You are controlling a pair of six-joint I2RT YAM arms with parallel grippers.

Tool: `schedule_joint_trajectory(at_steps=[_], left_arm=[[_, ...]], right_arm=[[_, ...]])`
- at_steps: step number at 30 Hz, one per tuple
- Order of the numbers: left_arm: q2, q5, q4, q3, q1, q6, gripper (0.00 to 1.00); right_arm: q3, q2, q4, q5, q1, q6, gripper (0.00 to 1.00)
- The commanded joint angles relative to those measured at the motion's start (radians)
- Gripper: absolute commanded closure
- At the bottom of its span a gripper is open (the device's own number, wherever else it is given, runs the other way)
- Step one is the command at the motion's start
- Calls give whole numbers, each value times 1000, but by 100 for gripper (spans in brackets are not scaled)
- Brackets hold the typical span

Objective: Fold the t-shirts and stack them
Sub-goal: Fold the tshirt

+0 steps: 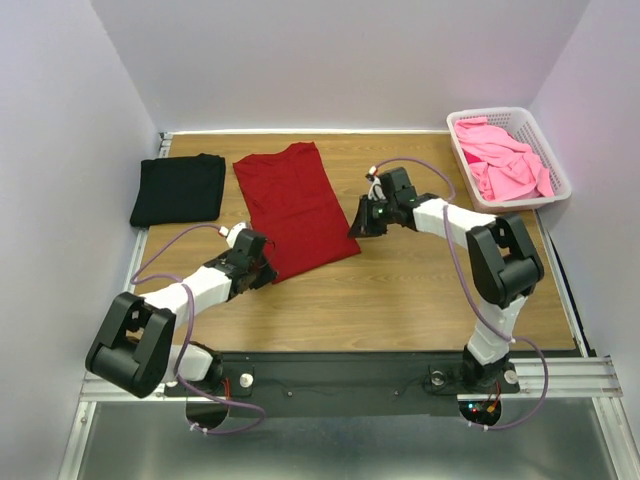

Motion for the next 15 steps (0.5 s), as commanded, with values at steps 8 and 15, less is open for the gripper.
schedule_joint_trajectory(at_steps=[8, 15], left_arm=[[58, 28, -46, 34, -38, 38, 73], [55, 58, -71, 3, -167, -53, 74]], right_arm=[[-182, 76, 4, 66, -5, 31, 87], [-431, -97, -76, 189, -19, 109, 87]])
